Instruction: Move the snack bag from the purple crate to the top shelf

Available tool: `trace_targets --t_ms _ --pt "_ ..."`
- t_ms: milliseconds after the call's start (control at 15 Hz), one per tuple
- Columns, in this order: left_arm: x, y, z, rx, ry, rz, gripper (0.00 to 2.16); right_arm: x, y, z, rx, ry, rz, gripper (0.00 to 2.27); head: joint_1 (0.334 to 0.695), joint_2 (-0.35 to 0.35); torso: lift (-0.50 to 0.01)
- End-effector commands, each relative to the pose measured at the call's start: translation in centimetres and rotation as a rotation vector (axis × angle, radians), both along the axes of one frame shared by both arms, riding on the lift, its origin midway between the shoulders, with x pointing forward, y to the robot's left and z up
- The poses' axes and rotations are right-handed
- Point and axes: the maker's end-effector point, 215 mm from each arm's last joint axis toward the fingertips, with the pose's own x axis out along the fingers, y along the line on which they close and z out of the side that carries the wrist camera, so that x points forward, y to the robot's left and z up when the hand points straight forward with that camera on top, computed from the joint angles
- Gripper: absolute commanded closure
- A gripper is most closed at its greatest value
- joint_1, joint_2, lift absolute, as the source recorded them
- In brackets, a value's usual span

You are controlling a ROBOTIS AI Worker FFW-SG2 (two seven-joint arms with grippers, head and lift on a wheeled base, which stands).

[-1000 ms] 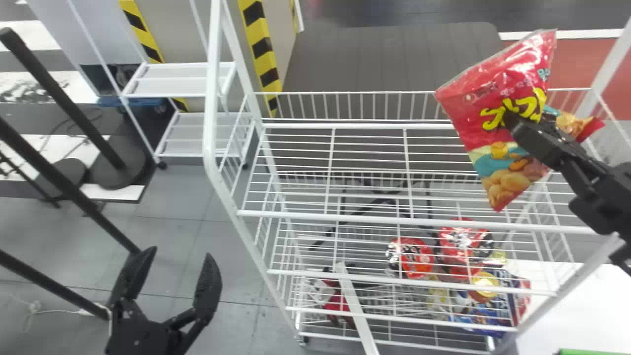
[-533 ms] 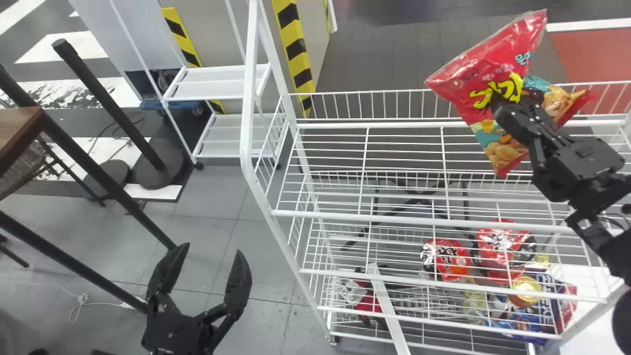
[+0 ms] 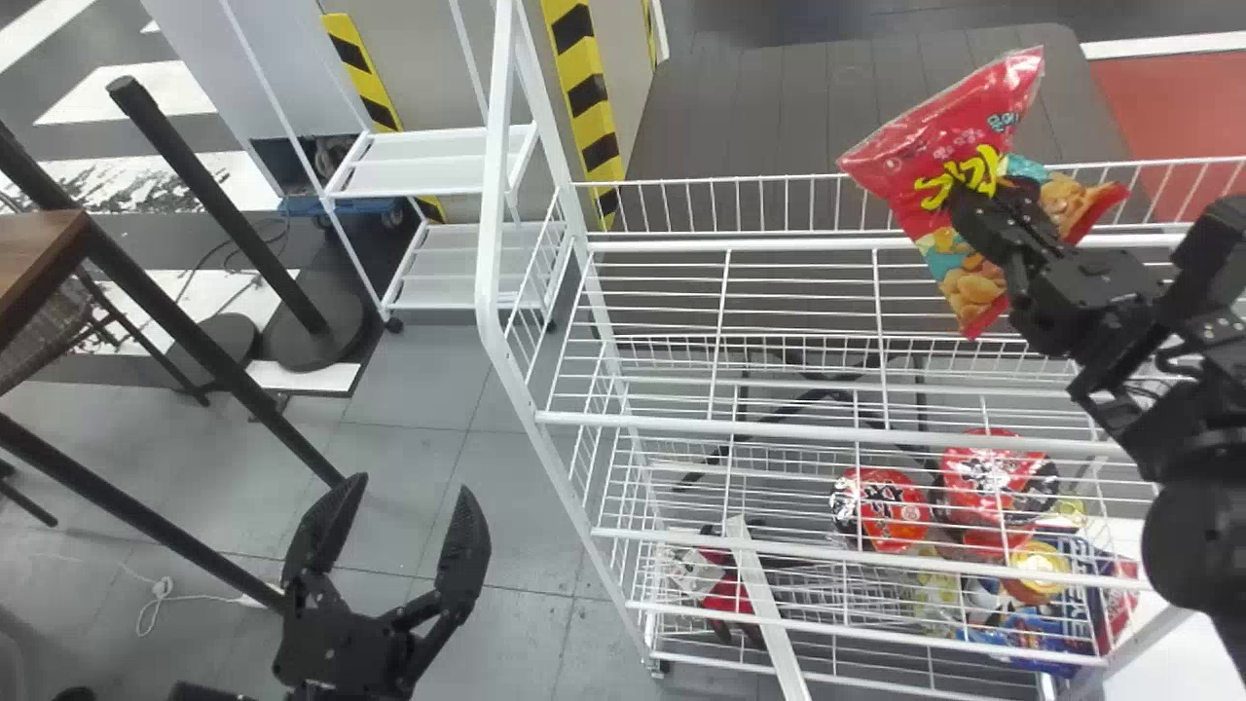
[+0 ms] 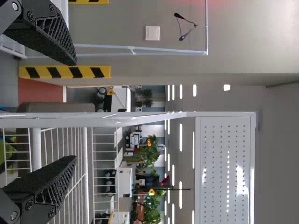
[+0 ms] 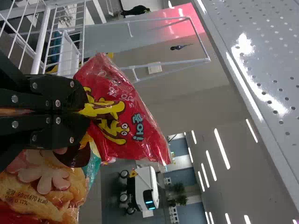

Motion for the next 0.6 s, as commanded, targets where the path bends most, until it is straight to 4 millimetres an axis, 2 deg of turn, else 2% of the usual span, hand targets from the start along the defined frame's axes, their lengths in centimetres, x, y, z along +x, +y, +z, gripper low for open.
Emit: trace_targets --t_ms 0,333,533 --pt "0.1 0.4 0.1 0.002 -0.002 0.009 0.11 0.6 0.0 -0.8 -0.009 0.018 -0.005 0.05 0.695 0.226 0.000" --pt "0.4 0.5 0.0 0.001 -0.002 0.012 0.11 0.8 -0.6 -1.1 -0.014 0.026 -0.025 0.05 0.695 0.224 0.000" --pt "0.4 0.5 0.0 0.002 -0.002 0.013 0.11 0.4 -1.1 -1.7 -0.007 0.035 -0.035 0.05 0.695 0.220 0.000"
